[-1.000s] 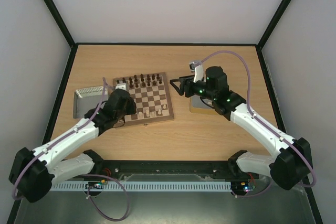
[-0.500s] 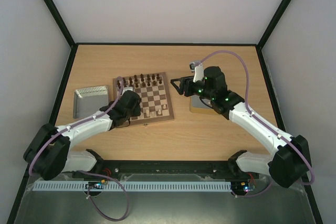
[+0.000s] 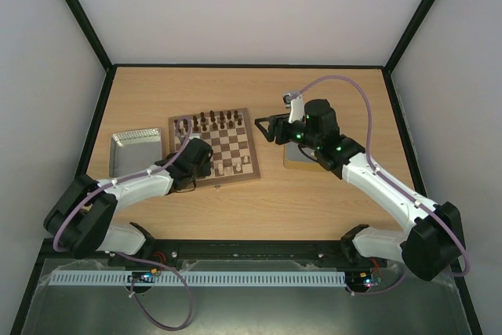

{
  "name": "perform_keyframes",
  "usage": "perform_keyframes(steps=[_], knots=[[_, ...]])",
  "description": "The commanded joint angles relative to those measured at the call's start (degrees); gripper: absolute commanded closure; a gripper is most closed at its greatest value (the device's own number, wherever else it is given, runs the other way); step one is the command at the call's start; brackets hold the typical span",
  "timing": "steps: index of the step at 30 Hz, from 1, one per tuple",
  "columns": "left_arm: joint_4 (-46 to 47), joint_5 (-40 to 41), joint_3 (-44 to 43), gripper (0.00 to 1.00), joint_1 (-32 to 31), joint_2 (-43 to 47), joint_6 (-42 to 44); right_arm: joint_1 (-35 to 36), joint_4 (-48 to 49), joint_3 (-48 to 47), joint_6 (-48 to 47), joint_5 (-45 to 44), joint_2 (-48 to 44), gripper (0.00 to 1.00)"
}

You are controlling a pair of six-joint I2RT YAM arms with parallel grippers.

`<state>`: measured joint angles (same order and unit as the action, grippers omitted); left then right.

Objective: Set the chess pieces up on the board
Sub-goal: Place the chess piece on the chessboard.

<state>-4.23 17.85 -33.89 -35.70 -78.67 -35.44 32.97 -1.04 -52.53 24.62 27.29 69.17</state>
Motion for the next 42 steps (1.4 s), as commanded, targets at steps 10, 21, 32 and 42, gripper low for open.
perform_keyframes(steps=[10,21,32,42], knots=[[-1.58,0.64,0.59,0.87,0.26,0.97,0.42,-0.10,0.08,-0.43,-0.45,0.27,0.79,0.39],[-3.41,-0.65,-0.64,0.78,0.28,3.55,1.58,-0.14,-0.06,-0.49,-0.19,0.05,0.80,0.38],[-7.00,-0.09,-3.71,0.69,0.47,6.93,1.45,-0.15,-2.76,-1.71,1.56,-7.48,0.53,0.39],[-7.99,-5.10,-7.59,0.53,3.92,21.95,2.77,-4.84,-18.58,-3.59,11.24,-33.56,5.99,0.40]])
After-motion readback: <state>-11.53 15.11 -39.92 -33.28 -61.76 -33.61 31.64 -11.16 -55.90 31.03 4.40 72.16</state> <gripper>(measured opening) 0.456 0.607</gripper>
